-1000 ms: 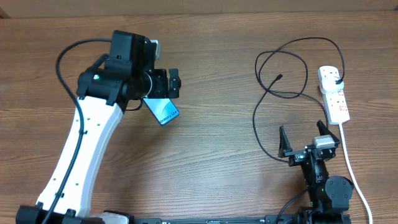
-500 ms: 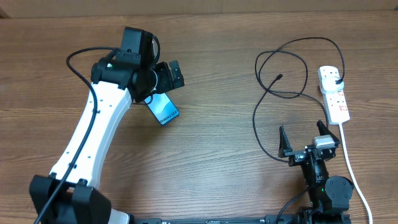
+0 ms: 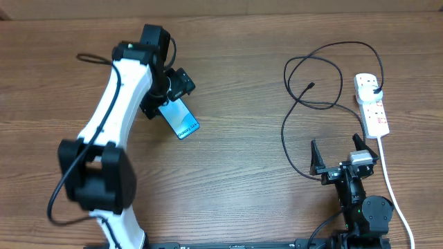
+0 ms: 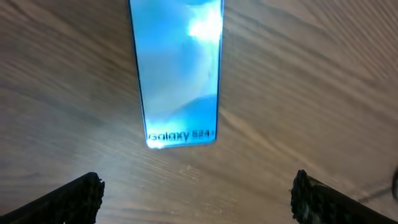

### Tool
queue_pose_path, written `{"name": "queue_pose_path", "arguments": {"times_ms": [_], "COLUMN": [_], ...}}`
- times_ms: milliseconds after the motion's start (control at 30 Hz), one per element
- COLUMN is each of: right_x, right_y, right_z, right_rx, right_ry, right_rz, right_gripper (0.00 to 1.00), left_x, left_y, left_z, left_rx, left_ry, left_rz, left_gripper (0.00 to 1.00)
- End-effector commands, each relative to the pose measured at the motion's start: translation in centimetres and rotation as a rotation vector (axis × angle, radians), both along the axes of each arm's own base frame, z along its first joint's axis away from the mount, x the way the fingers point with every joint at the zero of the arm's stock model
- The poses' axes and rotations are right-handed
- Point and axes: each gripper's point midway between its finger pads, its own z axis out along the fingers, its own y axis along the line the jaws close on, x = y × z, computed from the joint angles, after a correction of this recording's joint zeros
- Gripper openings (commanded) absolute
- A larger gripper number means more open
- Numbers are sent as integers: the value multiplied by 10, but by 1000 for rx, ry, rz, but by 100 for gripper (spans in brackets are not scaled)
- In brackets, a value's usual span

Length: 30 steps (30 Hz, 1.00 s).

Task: Plug charger to phone and switch on socket
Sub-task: 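Reach the left gripper over the phone and lower onto it, then close the left gripper on the phone's short edge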

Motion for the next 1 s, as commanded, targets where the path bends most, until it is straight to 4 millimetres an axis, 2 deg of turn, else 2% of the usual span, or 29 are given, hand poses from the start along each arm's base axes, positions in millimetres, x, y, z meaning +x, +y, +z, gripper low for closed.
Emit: {"name": "queue_pose_path", "arguments": {"times_ms": [0, 200, 300, 633, 800, 967], "right_x": [0, 0, 0, 0, 0, 0], "right_y": [-3, -3, -3, -3, -3, -3], "right_z": [-2, -2, -2, -2, -2, -2], "right_rx": [-1, -1, -1, -1, -1, -1], "right_ry": [-3, -4, -4, -4, -4, -3], "right_rz": [-13, -13, -13, -13, -13, -13], "right_gripper": [100, 100, 100, 100, 100, 100], "left_x": [11, 9, 8, 21, 17, 11], "left_y": [6, 6, 6, 5, 16, 18], "left_z": [-15, -53, -62, -66, -72, -81], "left_rx": [29, 47, 51, 58, 126, 132], "left_ry": [59, 159, 180, 128, 138, 153], "left_rz": [38, 35, 34, 40, 40, 39], "left_gripper": [100, 100, 100, 100, 100, 100]}}
